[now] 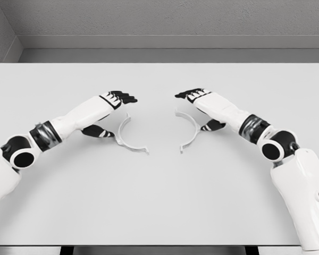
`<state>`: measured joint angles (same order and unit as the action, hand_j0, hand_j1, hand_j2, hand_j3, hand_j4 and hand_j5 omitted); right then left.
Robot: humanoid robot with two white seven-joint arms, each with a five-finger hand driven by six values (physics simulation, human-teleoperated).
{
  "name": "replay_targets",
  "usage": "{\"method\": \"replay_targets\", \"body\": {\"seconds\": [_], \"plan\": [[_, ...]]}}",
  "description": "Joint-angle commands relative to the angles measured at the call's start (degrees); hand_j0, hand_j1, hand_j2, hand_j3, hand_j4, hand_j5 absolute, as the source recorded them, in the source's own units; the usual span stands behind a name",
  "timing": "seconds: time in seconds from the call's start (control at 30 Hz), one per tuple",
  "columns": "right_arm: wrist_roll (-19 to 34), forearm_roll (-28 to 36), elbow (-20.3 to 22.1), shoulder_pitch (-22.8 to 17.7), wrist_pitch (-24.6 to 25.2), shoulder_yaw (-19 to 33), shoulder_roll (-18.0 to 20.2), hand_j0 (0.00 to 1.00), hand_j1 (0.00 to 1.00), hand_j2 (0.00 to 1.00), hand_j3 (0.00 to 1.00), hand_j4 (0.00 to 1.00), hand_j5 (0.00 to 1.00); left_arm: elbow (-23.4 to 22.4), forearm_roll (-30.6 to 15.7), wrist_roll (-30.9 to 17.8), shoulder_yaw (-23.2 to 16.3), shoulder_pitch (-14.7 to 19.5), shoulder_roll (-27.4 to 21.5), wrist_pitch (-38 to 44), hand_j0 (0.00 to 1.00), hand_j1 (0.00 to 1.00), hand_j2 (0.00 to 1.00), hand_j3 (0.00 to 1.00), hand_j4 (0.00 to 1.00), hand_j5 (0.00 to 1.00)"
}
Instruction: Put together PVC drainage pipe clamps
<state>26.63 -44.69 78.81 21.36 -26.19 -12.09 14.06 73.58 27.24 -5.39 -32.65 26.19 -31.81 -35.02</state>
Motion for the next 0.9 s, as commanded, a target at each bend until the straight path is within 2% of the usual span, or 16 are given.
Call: {"method": "replay_targets", "body": {"seconds": [0.0, 0.2, 0.5, 0.6, 0.87], "plan": [[0.0, 0.39, 1.43, -0.09, 0.35, -0.3, -0.17, 1.0, 1.0, 1.0, 1.0, 1.0, 1.0, -1.34, -0.35, 0.03, 0.04, 0.09, 0.0, 0.02, 1.0, 1.0, 1.0, 1.0, 1.0, 1.0], [0.0, 0.48, 2.49, -0.26, 1.23, -1.97, -0.17, 1.0, 1.0, 1.0, 1.0, 1.0, 1.0, -2.13, -0.26, 0.03, -0.4, 0.26, 0.44, 0.02, 1.0, 1.0, 1.0, 1.0, 1.0, 1.0], [0.0, 0.57, 2.75, -1.05, 1.58, -1.53, 0.35, 1.0, 1.0, 1.0, 1.0, 1.0, 1.0, -2.66, -0.17, 0.03, -0.67, 0.35, 2.19, 0.02, 1.0, 1.0, 1.0, 1.0, 1.0, 1.0], [0.0, 0.57, 3.98, -1.85, 1.58, -1.53, 0.27, 1.0, 1.0, 1.0, 1.0, 1.0, 1.0, -2.66, -0.17, 0.03, -0.67, 0.35, 2.63, 0.02, 1.0, 1.0, 1.0, 1.0, 1.0, 1.0], [0.0, 0.48, 3.72, -1.58, 2.37, -2.76, -0.17, 1.0, 1.0, 1.0, 1.0, 1.0, 1.0, -2.48, 0.09, 0.03, -0.67, 0.26, 4.04, 0.02, 1.0, 1.0, 1.0, 1.0, 1.0, 1.0]]}}
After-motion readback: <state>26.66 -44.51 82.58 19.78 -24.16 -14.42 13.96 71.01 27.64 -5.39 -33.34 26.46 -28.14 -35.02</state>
